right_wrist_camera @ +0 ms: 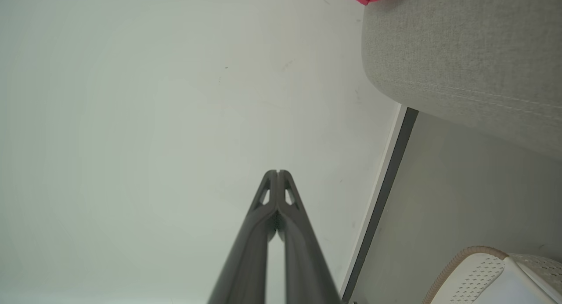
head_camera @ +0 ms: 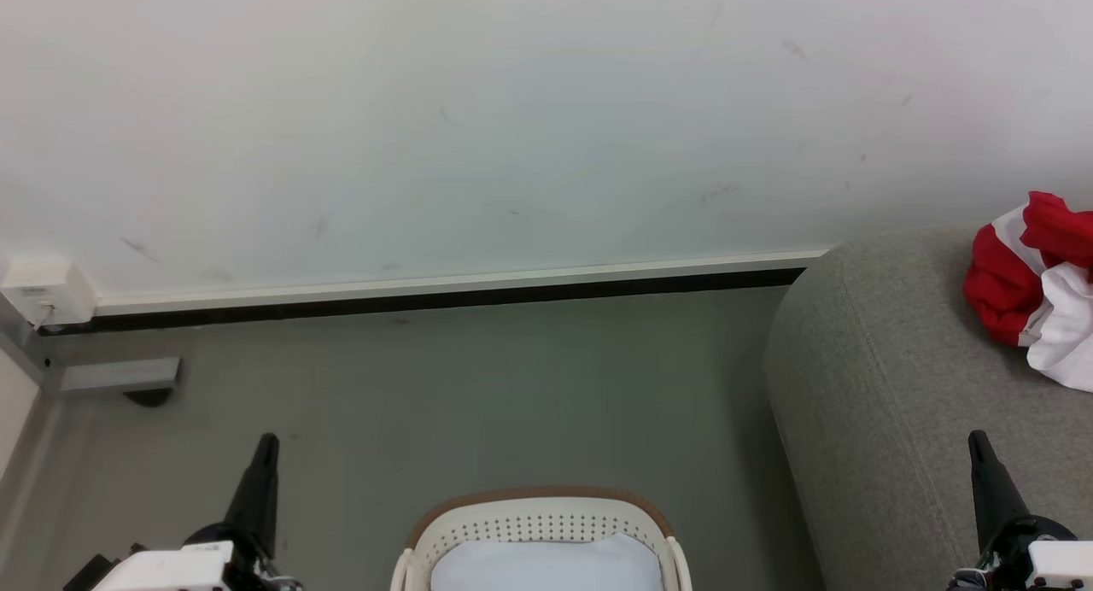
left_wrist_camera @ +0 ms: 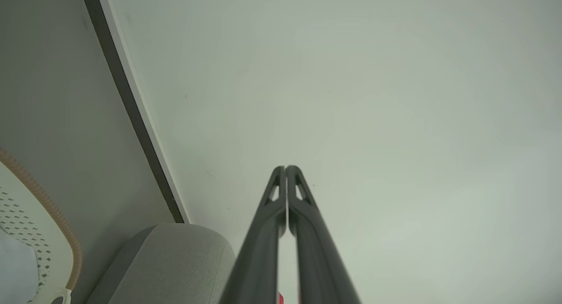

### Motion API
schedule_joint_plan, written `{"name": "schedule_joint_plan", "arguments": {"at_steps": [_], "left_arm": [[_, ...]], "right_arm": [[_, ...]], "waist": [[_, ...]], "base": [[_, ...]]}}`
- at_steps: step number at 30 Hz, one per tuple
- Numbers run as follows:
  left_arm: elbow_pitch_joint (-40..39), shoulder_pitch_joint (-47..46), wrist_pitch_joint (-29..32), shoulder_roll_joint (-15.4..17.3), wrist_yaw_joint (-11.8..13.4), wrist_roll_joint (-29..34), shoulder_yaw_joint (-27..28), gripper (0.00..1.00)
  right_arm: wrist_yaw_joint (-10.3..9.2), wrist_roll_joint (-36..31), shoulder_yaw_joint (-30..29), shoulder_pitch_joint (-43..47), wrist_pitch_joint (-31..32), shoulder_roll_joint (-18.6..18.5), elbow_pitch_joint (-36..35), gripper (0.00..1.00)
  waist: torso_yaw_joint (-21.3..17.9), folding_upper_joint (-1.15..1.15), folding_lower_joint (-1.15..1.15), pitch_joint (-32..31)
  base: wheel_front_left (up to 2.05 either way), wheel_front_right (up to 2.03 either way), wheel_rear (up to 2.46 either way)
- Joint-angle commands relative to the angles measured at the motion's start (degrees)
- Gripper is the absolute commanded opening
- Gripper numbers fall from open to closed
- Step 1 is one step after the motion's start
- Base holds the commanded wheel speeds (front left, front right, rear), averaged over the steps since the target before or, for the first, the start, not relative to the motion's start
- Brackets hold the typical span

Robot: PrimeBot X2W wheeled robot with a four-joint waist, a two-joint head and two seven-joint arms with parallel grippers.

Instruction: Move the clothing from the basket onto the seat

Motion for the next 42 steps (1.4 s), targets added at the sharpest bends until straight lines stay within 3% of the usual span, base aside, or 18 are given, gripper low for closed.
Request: {"name": "schedule_joint_plan", "arguments": {"at_steps": [1,42], "left_arm": [[-0.18,-0.52,0.23,0.42,-0.24,-0.78,0.06,0.0],[-0.19,-0.52,0.22,0.41,-0.24,-0.79,0.05,0.0]], "right_arm": [[-0.14,0.04,-0.23,-0.74,0.23,-0.39,-0.32,0.0],[-0.14,0.05,-0.23,-0.72,0.22,-0.39,-0.32,0.0]], "waist": [[0.0,0.0,0.0,0.0],[0.0,0.0,0.0,0.0]], "base": [[0.0,0.0,0.0],[0.0,0.0,0.0]]}}
